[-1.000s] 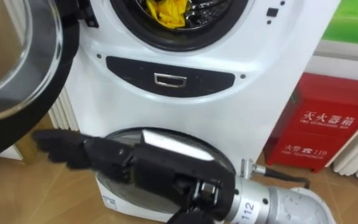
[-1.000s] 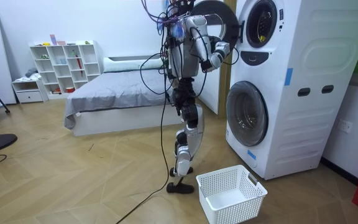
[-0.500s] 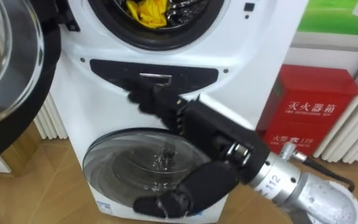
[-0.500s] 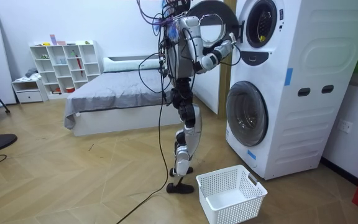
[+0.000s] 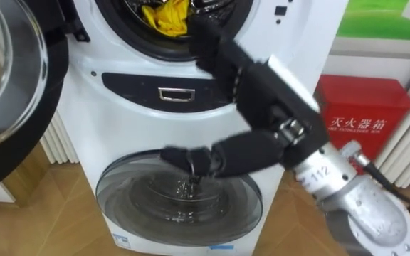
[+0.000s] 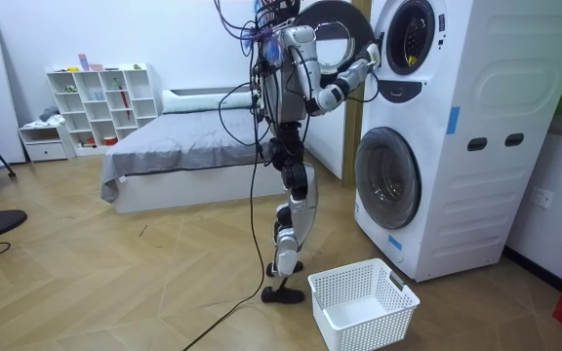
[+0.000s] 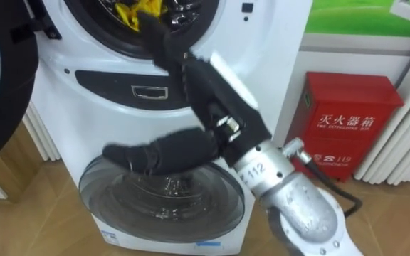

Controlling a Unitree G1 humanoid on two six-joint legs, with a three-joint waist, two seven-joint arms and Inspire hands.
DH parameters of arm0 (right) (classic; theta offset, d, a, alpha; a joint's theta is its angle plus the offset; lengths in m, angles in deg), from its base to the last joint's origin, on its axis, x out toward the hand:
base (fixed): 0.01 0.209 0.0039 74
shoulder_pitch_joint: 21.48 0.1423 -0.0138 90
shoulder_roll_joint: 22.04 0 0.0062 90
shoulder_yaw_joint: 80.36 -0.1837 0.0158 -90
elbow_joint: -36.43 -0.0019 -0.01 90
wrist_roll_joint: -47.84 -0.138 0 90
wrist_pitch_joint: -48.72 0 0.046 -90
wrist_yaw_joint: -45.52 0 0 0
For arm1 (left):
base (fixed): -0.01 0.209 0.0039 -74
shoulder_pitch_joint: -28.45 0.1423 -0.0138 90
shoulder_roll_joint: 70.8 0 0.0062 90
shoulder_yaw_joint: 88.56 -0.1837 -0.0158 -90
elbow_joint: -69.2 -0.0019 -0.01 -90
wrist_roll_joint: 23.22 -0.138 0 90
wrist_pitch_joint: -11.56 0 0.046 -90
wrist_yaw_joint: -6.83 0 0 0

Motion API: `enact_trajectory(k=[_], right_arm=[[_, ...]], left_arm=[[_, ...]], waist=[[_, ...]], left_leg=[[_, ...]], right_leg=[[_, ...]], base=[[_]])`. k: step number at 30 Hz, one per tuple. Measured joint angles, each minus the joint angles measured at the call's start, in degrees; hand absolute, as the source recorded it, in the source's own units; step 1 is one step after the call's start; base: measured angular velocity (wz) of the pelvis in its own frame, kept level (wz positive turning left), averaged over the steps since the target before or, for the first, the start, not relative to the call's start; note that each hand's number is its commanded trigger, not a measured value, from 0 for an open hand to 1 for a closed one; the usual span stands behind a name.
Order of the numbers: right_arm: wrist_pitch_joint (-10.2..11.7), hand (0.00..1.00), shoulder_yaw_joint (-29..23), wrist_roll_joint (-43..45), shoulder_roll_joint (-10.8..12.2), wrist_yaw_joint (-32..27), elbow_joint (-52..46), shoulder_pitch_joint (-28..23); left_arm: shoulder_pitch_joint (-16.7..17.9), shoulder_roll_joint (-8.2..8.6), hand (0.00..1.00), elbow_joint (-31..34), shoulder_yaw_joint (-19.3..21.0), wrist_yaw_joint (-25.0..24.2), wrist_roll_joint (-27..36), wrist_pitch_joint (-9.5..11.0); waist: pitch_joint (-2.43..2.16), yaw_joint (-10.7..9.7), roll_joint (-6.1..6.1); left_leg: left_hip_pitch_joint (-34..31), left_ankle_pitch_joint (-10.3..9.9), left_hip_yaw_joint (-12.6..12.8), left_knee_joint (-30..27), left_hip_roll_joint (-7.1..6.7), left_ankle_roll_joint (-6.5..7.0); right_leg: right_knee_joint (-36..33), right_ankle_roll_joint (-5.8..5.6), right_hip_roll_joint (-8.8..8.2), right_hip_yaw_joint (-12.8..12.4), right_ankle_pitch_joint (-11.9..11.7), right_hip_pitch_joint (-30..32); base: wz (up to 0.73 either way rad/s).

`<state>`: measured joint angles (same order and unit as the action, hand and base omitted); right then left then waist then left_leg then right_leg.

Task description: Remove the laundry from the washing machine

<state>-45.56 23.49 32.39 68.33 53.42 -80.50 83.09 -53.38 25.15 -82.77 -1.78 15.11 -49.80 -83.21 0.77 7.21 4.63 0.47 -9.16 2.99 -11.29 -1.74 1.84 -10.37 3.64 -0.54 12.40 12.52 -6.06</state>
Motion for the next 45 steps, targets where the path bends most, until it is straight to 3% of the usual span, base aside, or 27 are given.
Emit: enact_trajectory(k=[5, 12, 17, 19, 24, 26, 27, 28, 29, 31, 32, 33, 35, 37, 41, 43, 45], right_arm=[[0.49, 0.0, -0.05, -0.98, -0.01, -2.09, 1.62, 0.13], [0.75, 0.0, -0.05, -5.14, 0.46, -5.81, 3.09, 3.02], [1.58, 0.0, -0.06, -4.31, 0.86, -5.89, 4.82, 3.02], [2.3, 0.0, 0.04, -3.09, 1.11, -6.14, 7.51, 3.08], [2.3, 0.0, -0.11, -1.91, 0.85, -8.15, 10.83, 3.09], [2.36, 0.0, -0.14, -2.01, 1.1, -9.1, 10.86, 3.19], [2.38, 0.0, -0.42, -1.91, 1.03, -9.62, 10.96, 3.21], [2.37, 0.0, -0.89, -1.87, 0.91, -9.78, 11.26, 3.22], [2.37, 0.0, -1.21, -1.91, 0.91, -9.78, 11.33, 3.21], [2.38, 0.0, -1.67, -2.18, 0.89, -9.95, 11.74, 3.22], [2.46, 0.0, -1.68, -2.17, 0.87, -10.09, 11.69, 3.22], [2.49, 0.0, -1.85, -2.17, 0.79, -10.26, 11.64, 3.22], [2.5, 0.0, -2.47, -1.96, 0.18, -10.83, 11.3, 3.23], [3.29, 0.0, -2.67, -1.85, -0.81, -12.41, 10.88, 2.63], [5.23, 0.0, -2.76, 0.09, -0.71, -12.87, 10.9, 2.02], [6.5, 0.0, -3.83, 0.34, -0.83, -13.03, 10.92, 2.02], [7.54, 0.0, -3.9, 1.22, -0.53, -14.21, 10.22, 0.7]], left_arm=[[0.57, 0.01, 0.0, 0.04, 0.26, -0.04, -0.03, -0.21], [0.75, 0.15, 0.0, 0.0, 0.61, 0.01, 0.07, -1.24], [1.83, 0.54, 0.0, -0.02, 2.02, 0.24, 0.08, -1.19], [1.72, 0.64, 0.0, -0.05, 2.46, 0.32, 0.15, -1.2], [2.25, 1.15, 0.0, 0.11, 2.6, 0.34, 0.12, -2.04], [2.15, 1.09, 0.0, 0.13, 2.65, 0.4, 0.06, -2.23], [1.92, 0.87, 0.0, 0.12, 2.86, 0.56, 0.05, -1.99], [2.16, 0.86, 0.0, 0.1, 2.9, 0.7, 0.08, -1.79], [2.33, 0.86, 0.0, 0.09, 2.95, 0.71, 0.12, -1.69], [3.16, 0.63, 0.0, 0.06, 3.1, 0.79, 0.11, -1.61], [3.21, 0.51, 0.0, 0.07, 3.1, 0.79, 0.1, -1.5], [3.09, 0.11, 0.0, 0.14, 3.42, 0.84, 0.1, -0.88], [2.51, 0.23, 0.0, -0.02, 4.32, 0.85, 0.12, 0.17], [1.97, 0.01, 0.0, 0.03, 4.47, 1.49, 0.39, 0.64], [-1.16, -0.79, 0.0, 0.16, 4.5, 1.79, 1.36, 0.6], [-4.5, -0.9, 0.0, 0.42, 4.35, 2.85, 1.58, 0.96], [-5.66, -1.02, 0.0, 2.17, 4.1, 3.69, 2.34, 1.13]], waist=[[-0.21, 1.02, 0.75], [0.1, 1.18, -0.09], [0.02, 1.25, -1.38], [-0.05, 1.51, -1.35], [-0.23, 2.13, -1.12], [-0.32, 2.1, -0.48], [-0.06, 2.15, 0.52], [-0.18, 2.63, 1.02], [-0.14, 2.92, 1.06], [-0.32, 3.47, 1.03], [-0.52, 3.35, 1.15], [-0.96, 2.63, 1.87], [-1.1, 2.48, 2.18], [-0.69, 1.71, 1.56], [-0.52, 0.27, 1.53], [-0.24, -0.7, 1.48], [0.06, -0.72, 0.8]], left_leg=[[0.42, -0.27, -0.05, -0.17, -0.14, 0.18], [0.12, -0.67, -0.76, -0.75, 0.04, 0.02], [-2.43, -3.99, -1.61, -7.94, 1.62, -0.58], [-4.56, -5.31, -1.19, -13.16, 2.1, -0.8], [-6.57, -5.53, -0.63, -16.49, 2.4, -1.06], [-8.6, -5.32, -0.85, -18.21, 2.14, -2.18], [-10.56, -4.57, -0.97, -16.19, 2.09, -3.42], [-12.9, -3.31, -1.13, -12.54, 2.34, -4.58], [-14.07, -1.38, -1.15, -11.23, 2.79, -4.44], [-15.65, 5.63, -1.4, -7.73, 3.27, -3.77], [-15.73, 6.64, -1.24, -7.7, 3.01, -2.7], [-15.77, 6.36, -0.54, -8.09, 1.93, -1.71], [-15.9, 4.64, 0.46, -10.03, 0.64, -0.55], [-15.49, 2.36, 1.94, -12.66, -0.99, 1.13], [-12.66, -0.03, 4.8, -12.61, -3.12, 3.31], [-10.89, -1.72, 4.88, -11.94, -4.15, 4.55], [-8.77, -3.16, 4.09, -10.41, -3.91, 4.84]], right_leg=[[0.79, -0.03, -0.03, 0.22, 0.02, -0.99], [0.56, -0.08, 0.2, 0.63, 0.01, -1.29], [-0.6, 0.04, 1.69, 0.54, 0.14, -1.89], [-2.02, 0.65, 1.74, 0.58, 1.59, -1.79], [-2.55, 1.66, 1.57, 1.1, 3.09, -1.66], [-2.37, 1.82, 1.23, 1.24, 3.31, -1.55], [-2.38, 1.61, 0.75, 1.18, 3.8, -1.55], [-2.35, 1.13, 0.4, 1.13, 4.09, -1.73], [-2.33, 0.87, 0.31, 1.18, 4.29, -1.98], [-2.3, -0.44, -0.48, 1.18, 5.49, -3.25], [-2.35, -0.93, -0.71, 1.18, 5.81, -3.28], [-2.23, -1.71, -1.86, 1.2, 6.22, -3.06], [-2.77, -3.03, -3.54, 0.43, 6.61, -3.21], [-5.94, -4.68, -5.87, -1.57, 7.44, -3.59], [-17.56, -5.88, -9.54, -2.95, 7.99, -0.8], [-25.25, -8.41, -10.81, -3.33, 5.78, 1.93], [-29.42, -8.34, -9.98, -4.8, 2.58, 3.78]], base=[[0.02], [0.04], [0.06], [0.12], [0.12], [0.26], [0.19], [0.1], [-0.1], [-0.09], [0.03], [0.06], [-0.06], [-0.09], [0.02], [0.32], [-0.01]])
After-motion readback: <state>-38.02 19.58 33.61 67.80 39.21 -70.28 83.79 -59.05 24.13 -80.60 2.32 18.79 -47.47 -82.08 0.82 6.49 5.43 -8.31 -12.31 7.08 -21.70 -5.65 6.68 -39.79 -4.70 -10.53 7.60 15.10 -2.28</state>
